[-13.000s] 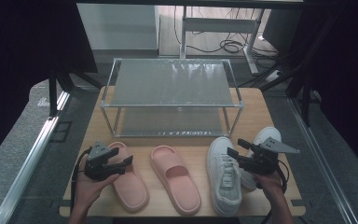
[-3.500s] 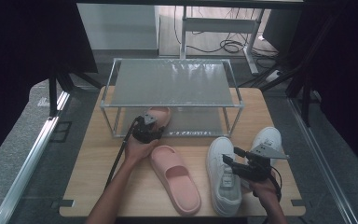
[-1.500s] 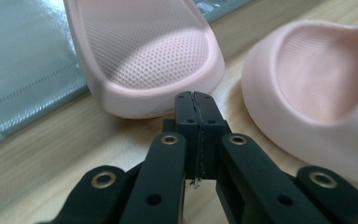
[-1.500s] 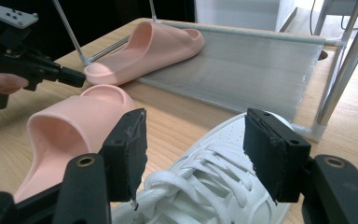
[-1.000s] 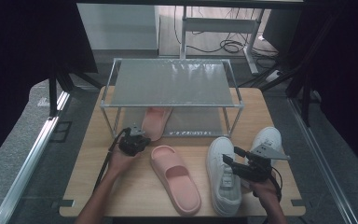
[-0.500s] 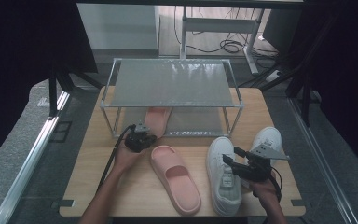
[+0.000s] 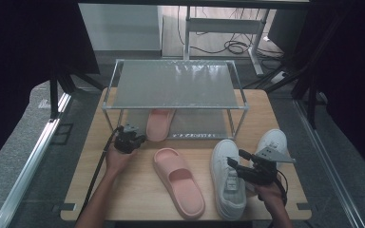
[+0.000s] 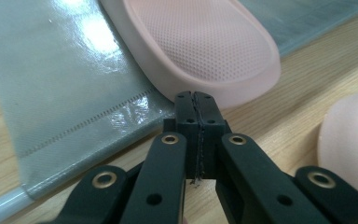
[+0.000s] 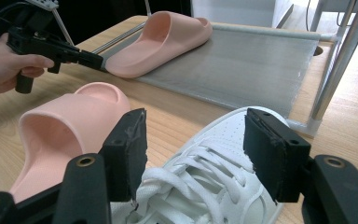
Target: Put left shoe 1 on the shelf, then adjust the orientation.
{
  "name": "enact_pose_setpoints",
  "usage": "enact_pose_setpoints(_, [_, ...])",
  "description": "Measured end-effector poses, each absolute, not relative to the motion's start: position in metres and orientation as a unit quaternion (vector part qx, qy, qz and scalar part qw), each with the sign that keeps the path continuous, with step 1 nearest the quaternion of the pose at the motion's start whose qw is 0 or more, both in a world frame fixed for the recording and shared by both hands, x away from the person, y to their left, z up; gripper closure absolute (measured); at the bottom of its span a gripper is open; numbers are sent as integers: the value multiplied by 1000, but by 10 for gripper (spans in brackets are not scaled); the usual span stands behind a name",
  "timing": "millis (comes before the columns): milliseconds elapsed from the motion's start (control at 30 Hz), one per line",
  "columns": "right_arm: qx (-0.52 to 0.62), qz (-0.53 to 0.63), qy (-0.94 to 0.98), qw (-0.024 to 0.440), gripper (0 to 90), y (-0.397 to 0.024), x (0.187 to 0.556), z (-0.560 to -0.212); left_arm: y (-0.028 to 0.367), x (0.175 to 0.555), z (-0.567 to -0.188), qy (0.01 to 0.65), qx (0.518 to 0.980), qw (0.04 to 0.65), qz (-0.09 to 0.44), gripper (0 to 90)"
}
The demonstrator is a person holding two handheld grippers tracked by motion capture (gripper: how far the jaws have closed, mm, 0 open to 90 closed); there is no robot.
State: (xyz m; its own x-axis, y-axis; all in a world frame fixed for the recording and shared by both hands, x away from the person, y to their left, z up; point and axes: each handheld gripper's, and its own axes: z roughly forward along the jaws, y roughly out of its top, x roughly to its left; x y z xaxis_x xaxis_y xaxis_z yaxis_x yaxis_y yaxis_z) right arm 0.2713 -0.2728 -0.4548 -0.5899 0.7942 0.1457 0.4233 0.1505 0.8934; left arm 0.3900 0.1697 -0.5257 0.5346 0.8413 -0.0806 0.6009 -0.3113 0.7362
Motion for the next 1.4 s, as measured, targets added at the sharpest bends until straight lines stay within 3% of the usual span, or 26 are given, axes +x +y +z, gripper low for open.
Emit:
enact_pose_setpoints(333, [415,504,735,185,398,-275,271,-455,145,395,-526,435,804,374,157,900])
enact_pose_setpoints(567, [415,506,733,186,399,-276,271,-454,149,389,-521,440,800,373,168,885])
enact_pose_setpoints(933, [414,506,733,186,399,-274,271,-453,166,348,-507,442,783,402,172,790])
enact_pose_setpoints(1200, [411,504,737,183,398,-272,270,-455,171,330,-500,440,781,414,160,789])
enact_pose_setpoints(1400, [415,508,731,187,399,-277,267,-453,172,315,-489,440,776,428,144,646])
